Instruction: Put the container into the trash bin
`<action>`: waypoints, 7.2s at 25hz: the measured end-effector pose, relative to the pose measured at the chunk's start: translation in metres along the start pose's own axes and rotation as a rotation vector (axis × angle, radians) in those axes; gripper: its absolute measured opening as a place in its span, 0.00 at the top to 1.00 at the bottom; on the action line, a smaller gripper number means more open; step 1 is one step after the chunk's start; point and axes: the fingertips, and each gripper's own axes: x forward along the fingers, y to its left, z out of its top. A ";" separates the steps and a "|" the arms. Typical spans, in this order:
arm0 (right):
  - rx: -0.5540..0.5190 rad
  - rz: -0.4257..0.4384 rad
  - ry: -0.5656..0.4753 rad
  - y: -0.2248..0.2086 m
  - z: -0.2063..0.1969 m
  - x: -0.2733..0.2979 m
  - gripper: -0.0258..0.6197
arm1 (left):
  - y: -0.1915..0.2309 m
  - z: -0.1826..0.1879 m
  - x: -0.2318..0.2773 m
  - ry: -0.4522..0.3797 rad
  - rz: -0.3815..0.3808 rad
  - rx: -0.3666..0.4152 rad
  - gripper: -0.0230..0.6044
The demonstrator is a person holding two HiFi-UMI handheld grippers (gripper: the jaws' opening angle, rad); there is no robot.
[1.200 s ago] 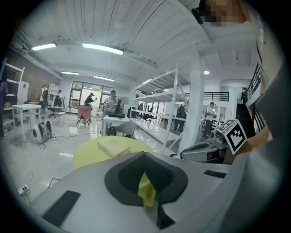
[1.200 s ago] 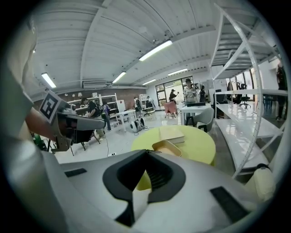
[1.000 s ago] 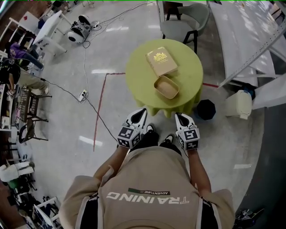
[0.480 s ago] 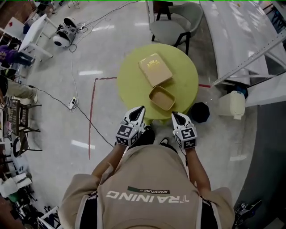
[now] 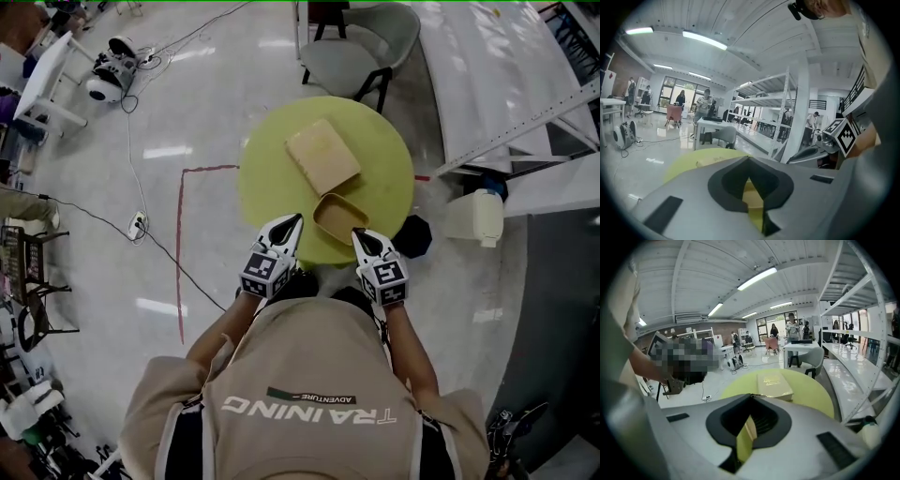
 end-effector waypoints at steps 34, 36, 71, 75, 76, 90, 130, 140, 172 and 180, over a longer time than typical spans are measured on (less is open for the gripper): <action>-0.549 0.225 0.566 0.005 -0.149 0.122 0.82 | 0.011 -0.041 0.010 0.047 0.141 -0.110 0.96; -0.554 0.218 0.587 0.003 -0.155 0.125 0.82 | 0.012 -0.039 0.010 0.045 0.141 -0.110 0.96; -0.285 -0.347 0.427 -0.076 -0.093 -0.037 0.95 | -0.077 0.006 0.077 0.085 -0.352 0.090 0.96; -0.232 -0.401 0.447 -0.086 -0.118 -0.066 0.95 | -0.103 -0.009 0.092 0.105 -0.411 0.110 0.96; -0.215 -0.415 0.458 -0.086 -0.126 -0.075 0.95 | -0.111 -0.012 0.093 0.114 -0.426 0.109 0.96; -0.143 -0.524 0.417 -0.136 -0.167 -0.164 0.95 | -0.213 -0.033 0.117 0.176 -0.527 0.195 0.96; -0.098 -0.438 0.489 -0.256 -0.222 -0.211 0.95 | -0.334 -0.039 0.264 0.213 -0.543 0.219 0.96; -0.125 -0.330 0.543 -0.294 -0.273 -0.188 0.95 | -0.354 -0.102 0.303 0.344 -0.485 0.190 0.96; -0.325 0.082 0.790 -0.436 -0.612 0.055 0.94 | -0.268 -0.476 0.478 0.645 -0.157 0.059 0.96; -0.334 0.158 0.821 -0.446 -0.653 0.096 0.94 | -0.266 -0.502 0.498 0.671 -0.170 0.027 0.96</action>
